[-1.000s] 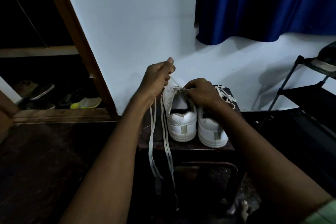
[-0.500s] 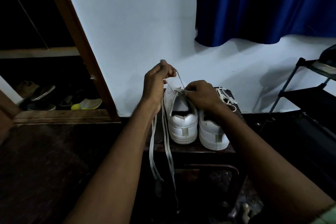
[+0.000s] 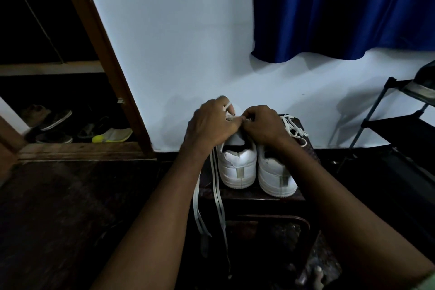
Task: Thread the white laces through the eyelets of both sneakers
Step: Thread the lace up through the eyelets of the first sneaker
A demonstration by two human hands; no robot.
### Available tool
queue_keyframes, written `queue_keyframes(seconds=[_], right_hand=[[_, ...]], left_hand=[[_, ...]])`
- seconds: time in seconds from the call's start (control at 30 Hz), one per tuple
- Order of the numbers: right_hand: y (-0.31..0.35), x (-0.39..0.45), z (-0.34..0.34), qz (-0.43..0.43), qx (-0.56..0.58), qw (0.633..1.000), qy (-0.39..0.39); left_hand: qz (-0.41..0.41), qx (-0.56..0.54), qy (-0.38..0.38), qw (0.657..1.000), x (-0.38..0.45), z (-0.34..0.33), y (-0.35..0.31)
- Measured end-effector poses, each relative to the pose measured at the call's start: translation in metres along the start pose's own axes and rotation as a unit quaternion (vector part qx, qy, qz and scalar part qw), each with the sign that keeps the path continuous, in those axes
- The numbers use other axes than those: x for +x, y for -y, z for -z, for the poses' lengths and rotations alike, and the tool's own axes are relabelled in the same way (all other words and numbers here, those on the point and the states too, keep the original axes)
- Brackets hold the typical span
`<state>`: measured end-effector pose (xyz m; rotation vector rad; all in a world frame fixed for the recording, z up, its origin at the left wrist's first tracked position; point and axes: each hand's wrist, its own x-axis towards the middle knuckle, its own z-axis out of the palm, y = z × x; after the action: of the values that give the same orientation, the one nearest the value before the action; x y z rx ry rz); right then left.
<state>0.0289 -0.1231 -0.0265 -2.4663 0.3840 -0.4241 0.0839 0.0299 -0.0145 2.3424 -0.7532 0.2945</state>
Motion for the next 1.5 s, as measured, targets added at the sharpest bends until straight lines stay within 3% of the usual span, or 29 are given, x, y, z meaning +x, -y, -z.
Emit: queue_keyframes(seconds=[0.17,0.27,0.33,0.4,0.43,0.47,0.53,0.57,0.63,0.7,0.73,0.8,0.83,0.93,1.13,1.2,1.27,1.3,1.37,1.43,1.5], right_hand=[[0.003,0.002,-0.001,-0.014,0.003,1.0,0.02],[0.0,0.006,-0.001,-0.016,0.005,1.0,0.023],[-0.002,0.005,-0.001,-0.015,0.011,1.0,0.02],[-0.002,0.005,-0.001,-0.008,0.007,1.0,0.015],[-0.002,0.004,-0.001,-0.005,0.005,1.0,0.014],[-0.002,0.003,0.0,-0.004,0.007,1.0,0.015],[-0.001,0.002,0.001,-0.005,0.012,1.0,0.017],[-0.001,0.001,0.001,-0.007,0.012,1.0,0.016],[0.001,0.0,0.001,-0.012,0.013,1.0,0.013],[0.002,-0.001,0.001,-0.017,0.016,1.0,0.01],[0.003,-0.002,0.001,-0.018,0.017,1.0,0.01],[0.003,-0.002,0.002,-0.019,0.016,1.0,0.008],[0.003,-0.003,0.002,-0.019,0.015,1.0,0.006],[0.005,-0.004,0.0,-0.022,0.01,1.0,-0.002],[0.004,-0.004,0.0,-0.023,-0.005,1.0,0.01],[0.003,-0.003,0.0,-0.018,-0.007,1.0,0.008],[0.003,-0.003,-0.001,-0.011,-0.01,1.0,0.008],[0.003,-0.003,-0.001,-0.009,-0.009,1.0,0.008],[0.003,-0.002,-0.001,-0.013,-0.007,1.0,0.009],[0.003,-0.002,-0.001,-0.02,-0.01,1.0,0.011],[0.003,-0.002,-0.001,-0.024,-0.011,1.0,0.011]], left_hand=[[-0.068,0.075,0.07,0.992,0.005,-0.012,0.022],[-0.071,0.107,0.054,0.99,0.006,-0.022,0.027],[-0.059,0.071,0.027,0.995,0.007,-0.025,0.024],[-0.011,-0.069,0.027,0.997,0.009,-0.023,0.016],[0.041,-0.196,0.026,0.979,0.009,-0.018,0.009],[0.093,-0.337,0.011,0.937,0.009,-0.013,0.003],[0.16,-0.557,-0.031,0.814,0.011,0.0,-0.005],[0.177,-0.607,-0.042,0.773,0.012,0.006,-0.006],[0.201,-0.627,-0.044,0.752,0.012,0.01,-0.004],[0.213,-0.561,-0.035,0.799,0.01,0.009,-0.001],[0.197,-0.477,-0.034,0.856,0.009,0.007,0.002],[0.126,-0.225,-0.018,0.966,0.008,0.002,0.01],[0.086,-0.101,-0.009,0.991,0.007,-0.001,0.013],[-0.014,0.031,0.001,0.999,0.003,-0.01,0.013],[-0.054,0.135,-0.003,0.989,0.003,-0.023,0.016],[-0.044,0.109,-0.026,0.993,0.004,-0.022,0.014],[0.033,-0.026,-0.012,0.999,0.003,-0.017,0.009],[0.088,-0.14,-0.004,0.986,0.004,-0.014,0.006],[0.2,-0.361,-0.019,0.911,0.007,-0.011,0.0],[0.288,-0.493,-0.058,0.819,0.01,-0.01,0.0],[0.341,-0.559,-0.081,0.751,0.014,-0.004,0.004]])
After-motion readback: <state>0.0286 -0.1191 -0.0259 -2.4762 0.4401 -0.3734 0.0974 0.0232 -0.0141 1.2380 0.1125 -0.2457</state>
